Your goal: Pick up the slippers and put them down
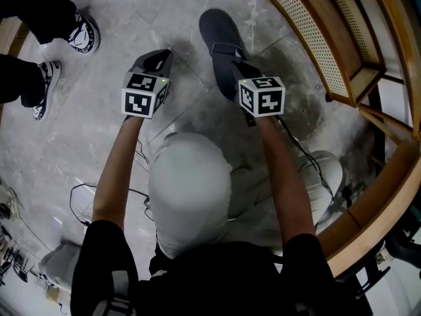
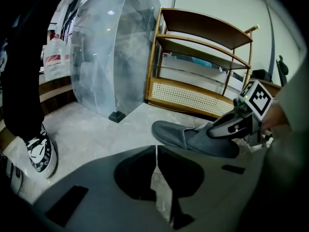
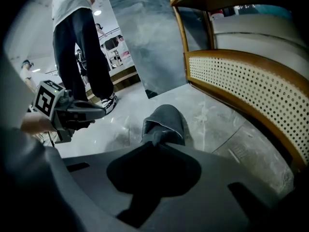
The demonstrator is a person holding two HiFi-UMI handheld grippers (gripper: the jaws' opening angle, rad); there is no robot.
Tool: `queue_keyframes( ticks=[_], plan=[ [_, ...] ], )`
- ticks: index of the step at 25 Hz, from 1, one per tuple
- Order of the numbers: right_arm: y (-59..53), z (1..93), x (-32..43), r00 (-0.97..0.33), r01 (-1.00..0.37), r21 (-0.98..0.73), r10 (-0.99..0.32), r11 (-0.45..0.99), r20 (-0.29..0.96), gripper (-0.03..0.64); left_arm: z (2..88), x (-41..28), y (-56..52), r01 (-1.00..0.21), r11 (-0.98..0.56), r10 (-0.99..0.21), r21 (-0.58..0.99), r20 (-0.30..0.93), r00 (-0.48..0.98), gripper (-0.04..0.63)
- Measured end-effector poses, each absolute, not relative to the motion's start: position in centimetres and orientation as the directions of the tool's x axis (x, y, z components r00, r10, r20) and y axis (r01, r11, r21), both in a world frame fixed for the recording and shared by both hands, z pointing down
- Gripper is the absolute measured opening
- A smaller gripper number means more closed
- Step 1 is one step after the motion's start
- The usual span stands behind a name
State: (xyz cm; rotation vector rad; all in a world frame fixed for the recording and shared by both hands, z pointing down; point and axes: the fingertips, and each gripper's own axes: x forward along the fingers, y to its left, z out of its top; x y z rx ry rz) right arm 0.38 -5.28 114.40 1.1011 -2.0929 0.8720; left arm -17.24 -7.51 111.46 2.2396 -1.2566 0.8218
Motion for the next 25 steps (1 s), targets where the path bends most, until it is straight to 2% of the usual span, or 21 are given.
queue_keyframes(
  ticks=[10,21,25],
  plan=[
    [-4.3,116.7,1.0,-0.47,-0.862,-0.297,-0.428,0.412,0.772,0.04,112.6,-16.9,-6.9,-0.861,-0.498,-0.58,0.101,0.699,0.418,0.012],
    [-3.7,117.3,1.5,-0.464,-0.86,-0.289,-0.408,0.422,0.786,0.083,112.5,-16.8,-6.8,-0.862,-0.498,-0.581,0.097,0.7,0.415,0.012],
    [-3.6,117.1,1.5,-0.459,-0.859,-0.272,-0.415,0.434,0.786,0.124,112.6,-16.8,-6.6,-0.863,-0.496,-0.582,0.096,0.701,0.413,0.012]
  ],
)
